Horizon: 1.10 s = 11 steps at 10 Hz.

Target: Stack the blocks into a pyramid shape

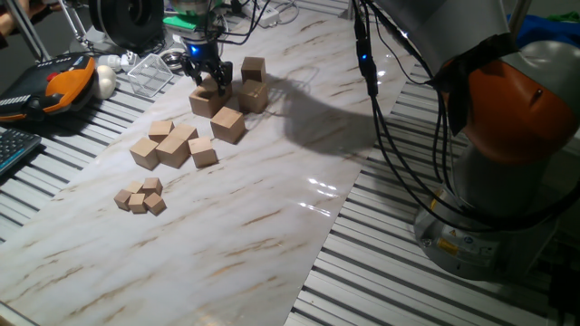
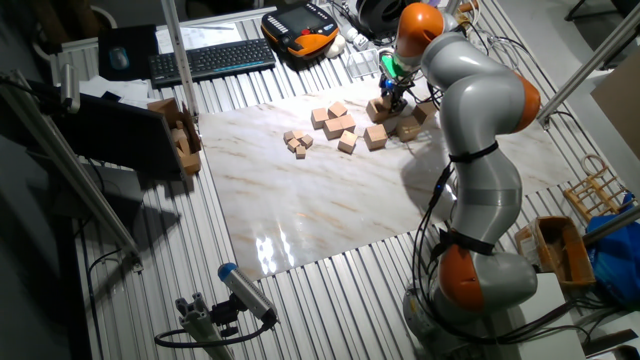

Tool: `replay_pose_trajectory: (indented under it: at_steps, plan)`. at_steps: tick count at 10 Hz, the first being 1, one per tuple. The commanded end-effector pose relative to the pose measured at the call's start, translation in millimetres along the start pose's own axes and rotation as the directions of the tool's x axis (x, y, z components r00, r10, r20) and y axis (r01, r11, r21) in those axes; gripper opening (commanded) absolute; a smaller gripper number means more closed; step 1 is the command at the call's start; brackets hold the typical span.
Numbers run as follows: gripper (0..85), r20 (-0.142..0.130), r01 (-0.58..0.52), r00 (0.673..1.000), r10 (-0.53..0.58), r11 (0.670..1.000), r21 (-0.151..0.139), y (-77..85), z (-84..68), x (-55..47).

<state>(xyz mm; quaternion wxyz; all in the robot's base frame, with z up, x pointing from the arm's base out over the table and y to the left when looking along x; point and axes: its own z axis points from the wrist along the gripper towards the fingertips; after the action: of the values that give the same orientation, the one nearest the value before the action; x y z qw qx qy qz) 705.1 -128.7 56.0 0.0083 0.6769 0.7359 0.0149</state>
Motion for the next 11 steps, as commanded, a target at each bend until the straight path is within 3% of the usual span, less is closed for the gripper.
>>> replay_pose_trajectory:
  at_steps: [1,5,8,11]
  plan:
    - [0.0,0.0,0.0,1.0,0.0,1.0,0.0,0.2,-3.0,0.5]
    - [0.0,0.001,-0.017,1.0,0.017,1.0,0.006,2.0,-27.5,8.6]
    - [0.0,0.011,-0.028,1.0,0.027,0.999,0.03,5.1,-64.8,19.2]
    - [0.0,0.024,-0.026,0.999,0.025,0.999,0.038,-7.1,-95.7,29.0]
